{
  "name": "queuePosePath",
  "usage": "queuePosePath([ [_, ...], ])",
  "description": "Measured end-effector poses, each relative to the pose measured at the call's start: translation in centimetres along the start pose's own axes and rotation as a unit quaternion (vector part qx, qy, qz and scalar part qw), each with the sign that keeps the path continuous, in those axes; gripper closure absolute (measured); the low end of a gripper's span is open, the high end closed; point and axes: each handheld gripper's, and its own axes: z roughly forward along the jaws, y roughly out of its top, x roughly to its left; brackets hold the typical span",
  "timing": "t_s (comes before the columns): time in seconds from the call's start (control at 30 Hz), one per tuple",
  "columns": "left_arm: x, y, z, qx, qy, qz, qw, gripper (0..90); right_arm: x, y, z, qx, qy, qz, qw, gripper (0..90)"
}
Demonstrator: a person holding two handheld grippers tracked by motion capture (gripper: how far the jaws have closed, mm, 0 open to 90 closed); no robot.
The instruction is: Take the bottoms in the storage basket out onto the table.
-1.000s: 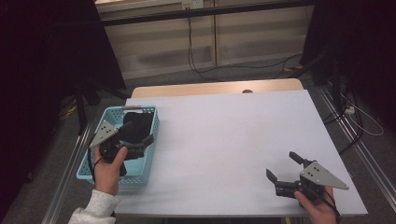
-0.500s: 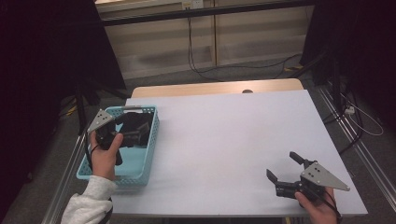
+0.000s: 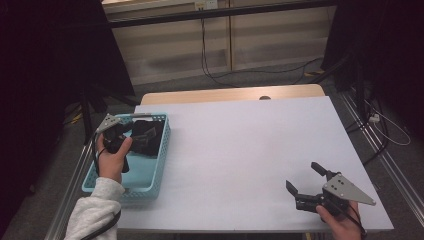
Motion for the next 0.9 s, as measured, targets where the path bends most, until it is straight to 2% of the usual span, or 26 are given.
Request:
queuePosePath([
  [0.1, 0.5, -0.2, 0.5, 0.015, 0.005, -0.009, 0.9998, 2.6, 0.0, -0.1, 0.0, 0.002, 0.0, -0.002, 1.0, 1.7],
  [0.2, 1.3, -0.2, 0.9, 0.028, 0.027, -0.013, 0.9992, 2.9, 0.0, -0.1, 0.1, 0.001, 0.003, -0.001, 1.0, 1.7],
  [0.33, 1.7, -0.2, 1.1, 0.038, 0.03, -0.006, 0.9988, 2.9, -0.1, -0.1, 0.1, 0.003, 0.004, 0.003, 1.0, 1.7],
  [0.57, 2.3, -0.5, 2.0, 0.054, 0.043, -0.01, 0.9975, 3.0, -0.2, -0.2, -0.1, 0.002, 0.002, 0.004, 1.0, 1.7],
  [0.7, 2.6, -0.6, 2.6, 0.071, 0.052, -0.007, 0.9961, 3.0, -0.2, -0.2, -0.2, 0.001, 0.002, 0.004, 1.0, 1.7],
  [0.9, 2.9, -0.9, 3.2, 0.092, 0.054, -0.007, 0.9943, 3.5, -0.1, -0.2, -0.3, 0.003, 0.002, 0.006, 1.0, 1.6],
])
